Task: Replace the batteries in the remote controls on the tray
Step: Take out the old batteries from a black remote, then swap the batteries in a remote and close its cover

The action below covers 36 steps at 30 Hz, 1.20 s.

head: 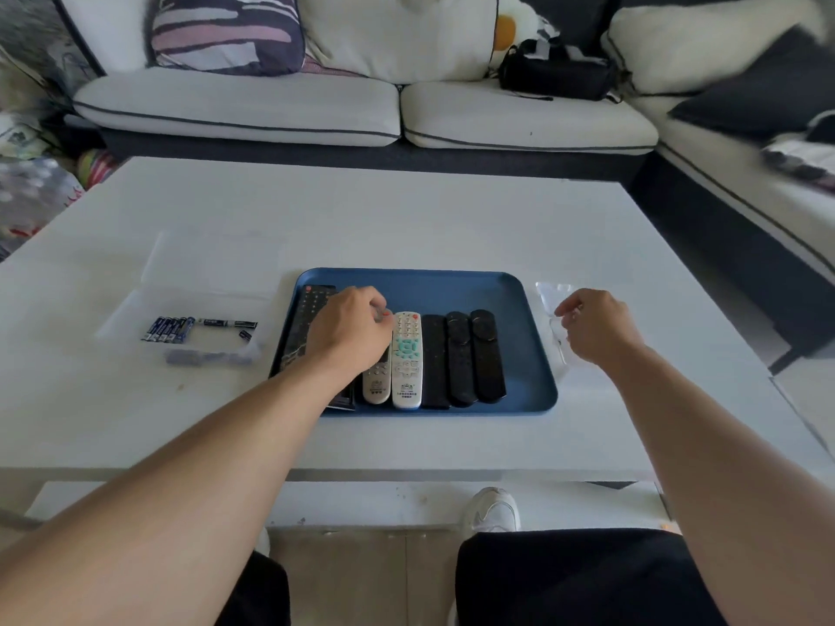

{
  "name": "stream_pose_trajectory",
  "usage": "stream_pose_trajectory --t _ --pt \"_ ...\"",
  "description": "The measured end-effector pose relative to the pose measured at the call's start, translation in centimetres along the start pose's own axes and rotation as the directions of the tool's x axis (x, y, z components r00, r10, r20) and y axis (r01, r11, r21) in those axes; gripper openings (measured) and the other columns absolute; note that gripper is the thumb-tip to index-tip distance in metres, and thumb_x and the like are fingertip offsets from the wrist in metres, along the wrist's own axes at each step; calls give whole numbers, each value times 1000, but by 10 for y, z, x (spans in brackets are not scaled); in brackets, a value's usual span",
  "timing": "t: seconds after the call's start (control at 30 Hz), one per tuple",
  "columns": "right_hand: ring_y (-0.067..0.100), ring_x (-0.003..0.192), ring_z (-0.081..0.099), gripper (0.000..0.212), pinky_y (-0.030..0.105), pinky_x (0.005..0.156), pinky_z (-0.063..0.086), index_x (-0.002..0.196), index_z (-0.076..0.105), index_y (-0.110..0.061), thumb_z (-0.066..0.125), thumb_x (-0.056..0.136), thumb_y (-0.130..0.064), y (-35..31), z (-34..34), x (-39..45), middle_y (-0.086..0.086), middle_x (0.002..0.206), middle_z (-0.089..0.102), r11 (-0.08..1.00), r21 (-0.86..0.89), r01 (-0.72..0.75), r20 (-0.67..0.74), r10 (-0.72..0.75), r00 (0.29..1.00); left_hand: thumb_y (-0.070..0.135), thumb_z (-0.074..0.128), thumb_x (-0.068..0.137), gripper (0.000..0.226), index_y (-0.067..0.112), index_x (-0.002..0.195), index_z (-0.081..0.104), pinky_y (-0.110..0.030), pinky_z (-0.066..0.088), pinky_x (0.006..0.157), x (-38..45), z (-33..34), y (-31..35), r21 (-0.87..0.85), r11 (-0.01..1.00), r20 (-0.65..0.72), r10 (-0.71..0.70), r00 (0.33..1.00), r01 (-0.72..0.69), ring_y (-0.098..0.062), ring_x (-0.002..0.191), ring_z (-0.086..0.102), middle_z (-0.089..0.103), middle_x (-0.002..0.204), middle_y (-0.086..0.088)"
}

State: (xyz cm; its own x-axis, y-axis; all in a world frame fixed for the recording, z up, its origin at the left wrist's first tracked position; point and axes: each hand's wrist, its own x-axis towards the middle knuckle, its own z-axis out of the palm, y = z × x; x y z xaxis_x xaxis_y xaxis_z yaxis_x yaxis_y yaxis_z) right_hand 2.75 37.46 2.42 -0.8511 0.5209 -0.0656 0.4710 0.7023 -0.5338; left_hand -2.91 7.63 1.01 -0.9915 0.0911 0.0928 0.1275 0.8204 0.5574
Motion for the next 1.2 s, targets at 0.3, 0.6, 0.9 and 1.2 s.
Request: stream_pose_trajectory --t 0.3,0.6,0.9,1.2 --pt "31 89 66 32 42 82 59 84 64 -29 62 85 3 28 12 2 11 111 64 989 -149 6 17 -3 1000 34 67 92 26 24 115 66 -27 48 77 6 9 15 -89 996 138 11 990 2 -12 94 63 68 106 10" --pt "20 69 59 40 29 68 44 97 69 -32 50 85 1 -20 -5 -7 -5 93 68 968 -242 64 -99 -90 991 22 62 94 21 21 114 67 -28 50 80 8 -8 1 -111 990 86 -77 993 87 -12 95 62 68 105 9" --pt "19 90 66 35 33 77 53 101 69 -38 49 93 -10 -135 66 -60 -11 104 72 820 -188 541 137 -524 841 16 58 92 19 26 101 73 -26 47 80 -4 -44 -47 -100 982 -95 -171 981 161 -17 92 65 69 92 8" --pt "22 99 66 31 37 83 54 105 70 -37 49 94 -17 -207 129 -92 -9 108 72 759 -45 650 317 -606 730 16 58 89 27 23 112 71 -34 46 99 -10 -86 -127 29 931 -177 -354 918 364 -26 114 62 73 116 2"
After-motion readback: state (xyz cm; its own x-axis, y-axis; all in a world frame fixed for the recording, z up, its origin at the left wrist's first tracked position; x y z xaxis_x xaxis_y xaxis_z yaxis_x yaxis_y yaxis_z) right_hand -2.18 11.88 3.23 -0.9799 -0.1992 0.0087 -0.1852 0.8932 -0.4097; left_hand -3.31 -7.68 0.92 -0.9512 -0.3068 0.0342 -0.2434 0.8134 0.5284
